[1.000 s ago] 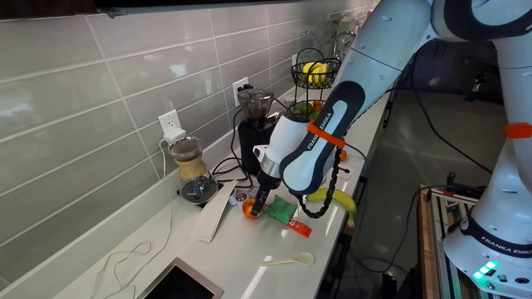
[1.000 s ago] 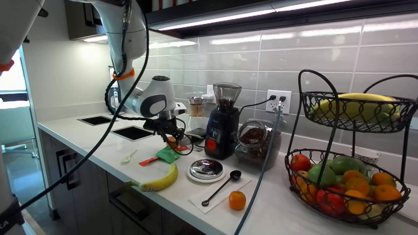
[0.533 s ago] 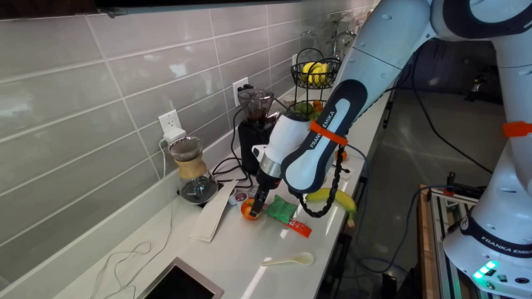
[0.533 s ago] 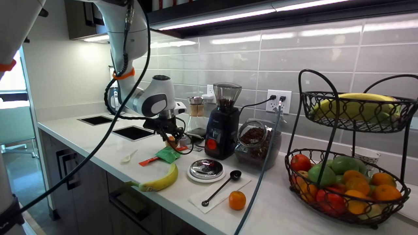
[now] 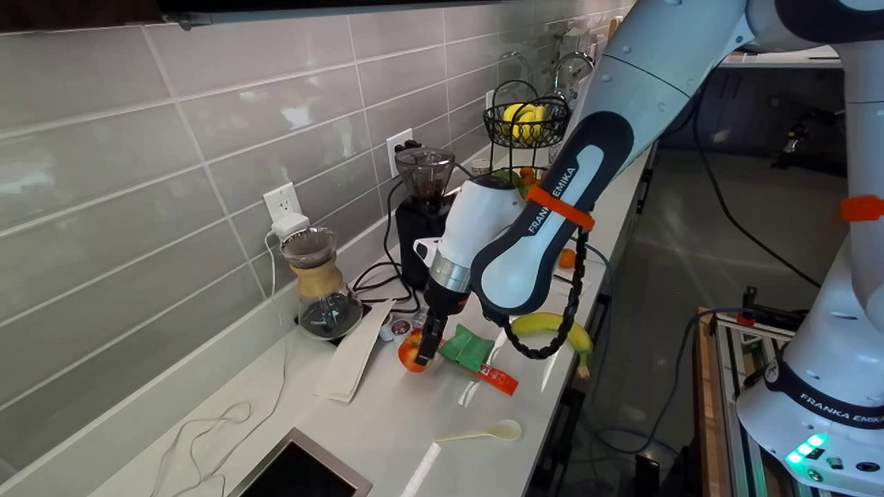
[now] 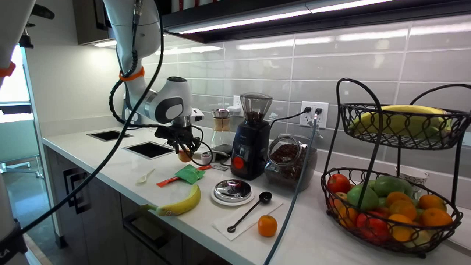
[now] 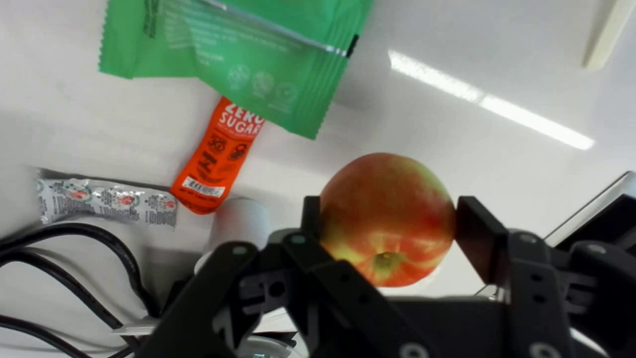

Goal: Put the apple in the fruit rack at the bottom

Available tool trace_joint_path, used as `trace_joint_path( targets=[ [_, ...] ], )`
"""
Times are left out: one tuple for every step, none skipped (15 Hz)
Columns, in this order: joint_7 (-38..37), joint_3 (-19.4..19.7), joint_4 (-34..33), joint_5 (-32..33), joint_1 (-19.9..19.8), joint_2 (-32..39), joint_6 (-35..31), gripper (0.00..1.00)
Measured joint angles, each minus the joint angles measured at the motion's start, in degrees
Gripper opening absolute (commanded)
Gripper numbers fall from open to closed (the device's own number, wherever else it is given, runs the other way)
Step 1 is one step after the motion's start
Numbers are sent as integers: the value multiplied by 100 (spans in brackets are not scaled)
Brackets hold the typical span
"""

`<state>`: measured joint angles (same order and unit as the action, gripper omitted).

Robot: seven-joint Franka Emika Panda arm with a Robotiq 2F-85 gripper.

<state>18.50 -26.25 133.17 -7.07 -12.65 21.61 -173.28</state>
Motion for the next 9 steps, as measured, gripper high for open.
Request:
trace_joint_path(
  targets=[
    [56, -19, 46, 1, -21, -113, 190, 43],
    [128, -67, 88, -6, -70, -228, 359, 43],
    [218, -154, 126, -48, -152, -353, 517, 43],
    [296, -257, 155, -113, -249, -459, 652, 43],
    [365, -355, 186, -195, -345, -564, 777, 43],
    [433, -436, 215, -300, -433, -669, 910, 43],
    [509, -423, 244, -468, -441, -788, 1016, 43],
    [579, -336, 272, -635, -395, -920, 1100, 43],
    [597, -199, 312, -753, -325, -1079, 1149, 43]
  ],
)
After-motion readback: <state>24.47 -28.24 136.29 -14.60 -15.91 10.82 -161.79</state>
